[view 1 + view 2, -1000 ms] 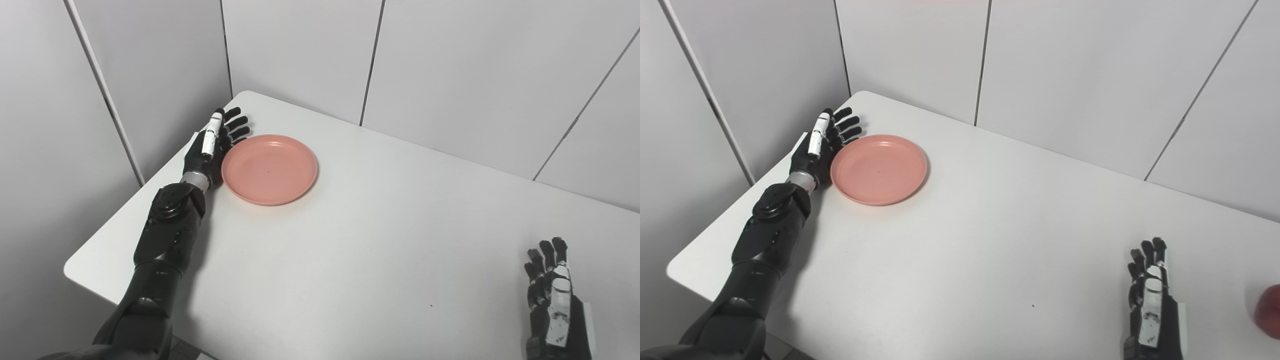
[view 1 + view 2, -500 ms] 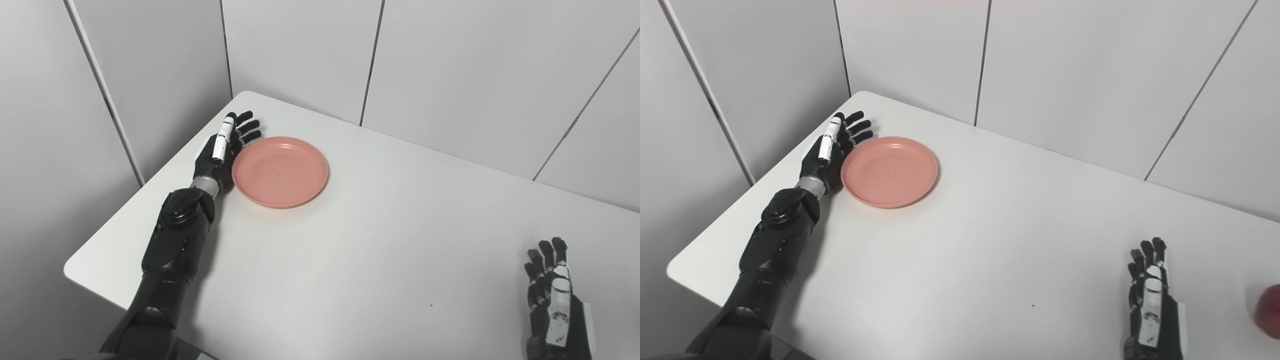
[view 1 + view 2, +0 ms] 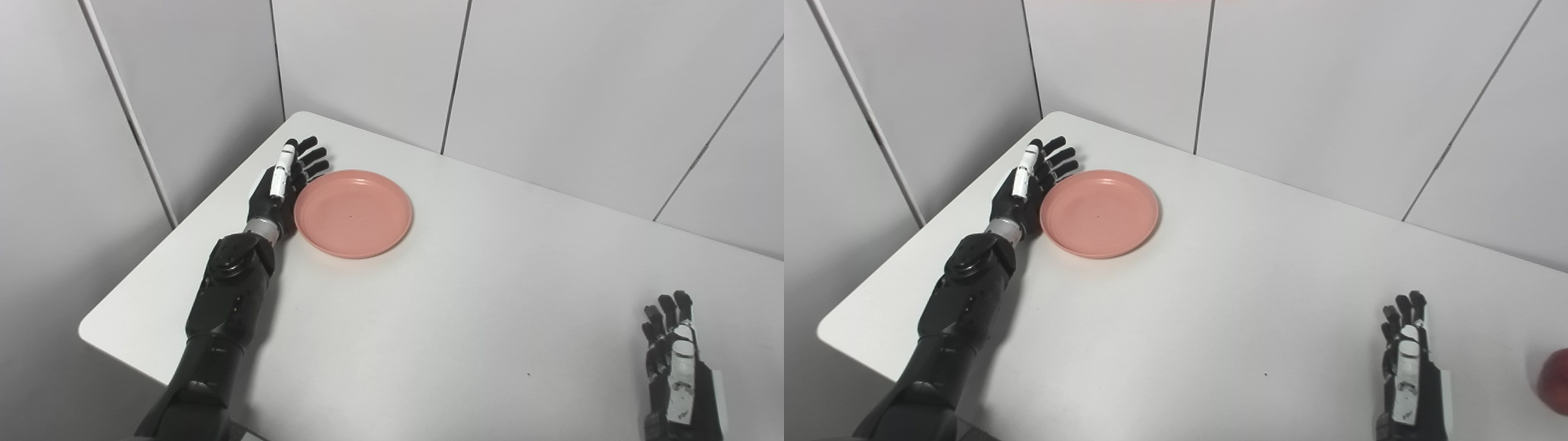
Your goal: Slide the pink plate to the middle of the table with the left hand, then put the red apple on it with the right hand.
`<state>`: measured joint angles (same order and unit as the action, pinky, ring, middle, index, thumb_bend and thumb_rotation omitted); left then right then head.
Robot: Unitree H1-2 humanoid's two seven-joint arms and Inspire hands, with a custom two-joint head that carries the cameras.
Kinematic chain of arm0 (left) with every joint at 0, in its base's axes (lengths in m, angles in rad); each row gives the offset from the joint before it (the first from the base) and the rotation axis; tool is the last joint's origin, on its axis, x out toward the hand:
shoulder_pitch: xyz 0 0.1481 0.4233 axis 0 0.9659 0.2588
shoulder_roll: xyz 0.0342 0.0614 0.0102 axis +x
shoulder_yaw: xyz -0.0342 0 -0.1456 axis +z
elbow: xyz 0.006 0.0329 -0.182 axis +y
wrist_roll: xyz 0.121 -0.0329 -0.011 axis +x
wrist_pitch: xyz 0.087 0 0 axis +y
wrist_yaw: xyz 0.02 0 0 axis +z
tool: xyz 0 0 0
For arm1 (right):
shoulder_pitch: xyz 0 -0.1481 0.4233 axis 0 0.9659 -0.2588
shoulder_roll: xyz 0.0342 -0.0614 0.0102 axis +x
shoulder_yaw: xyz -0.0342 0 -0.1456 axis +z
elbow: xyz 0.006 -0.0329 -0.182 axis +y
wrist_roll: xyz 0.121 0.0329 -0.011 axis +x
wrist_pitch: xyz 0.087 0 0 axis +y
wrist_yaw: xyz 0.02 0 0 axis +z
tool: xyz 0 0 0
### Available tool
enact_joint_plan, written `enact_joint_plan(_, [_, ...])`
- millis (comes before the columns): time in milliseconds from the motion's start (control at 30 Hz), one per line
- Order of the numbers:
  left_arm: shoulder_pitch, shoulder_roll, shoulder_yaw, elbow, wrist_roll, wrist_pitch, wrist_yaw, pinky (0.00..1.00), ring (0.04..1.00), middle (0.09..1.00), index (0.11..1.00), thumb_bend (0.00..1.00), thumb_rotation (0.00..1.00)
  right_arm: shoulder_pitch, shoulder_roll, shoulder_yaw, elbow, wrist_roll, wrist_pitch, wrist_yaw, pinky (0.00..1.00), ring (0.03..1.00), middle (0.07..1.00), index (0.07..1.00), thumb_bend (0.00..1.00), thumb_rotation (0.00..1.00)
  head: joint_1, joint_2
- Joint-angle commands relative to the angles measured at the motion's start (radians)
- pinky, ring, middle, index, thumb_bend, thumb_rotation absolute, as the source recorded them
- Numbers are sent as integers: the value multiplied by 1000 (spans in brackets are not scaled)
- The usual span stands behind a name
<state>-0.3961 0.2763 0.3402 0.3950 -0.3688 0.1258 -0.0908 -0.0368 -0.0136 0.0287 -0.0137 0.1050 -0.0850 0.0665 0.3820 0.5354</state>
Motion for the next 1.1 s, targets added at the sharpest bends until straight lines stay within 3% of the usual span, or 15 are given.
enact_joint_plan(0, [-5, -20, -10, 6, -13, 47, 6, 849, 856, 858, 847, 325, 1000, 35, -5, -9, 25, 8, -8, 7, 1000, 961, 974, 998, 161, 1000, -1, 2])
enact_joint_plan(467, [-9, -71, -37, -2, -5, 55, 28, 862, 857, 859, 846, 310, 1000, 40, 5, -9, 12, 6, -3, 2, 1000, 958, 967, 990, 167, 1000, -16, 13])
enact_joint_plan(1067, [-33, -115, -88, 68, 10, 26, 9, 843, 842, 842, 827, 301, 1000, 41, 15, -6, 8, -6, -6, -1, 995, 955, 967, 984, 170, 1000, -43, 27])
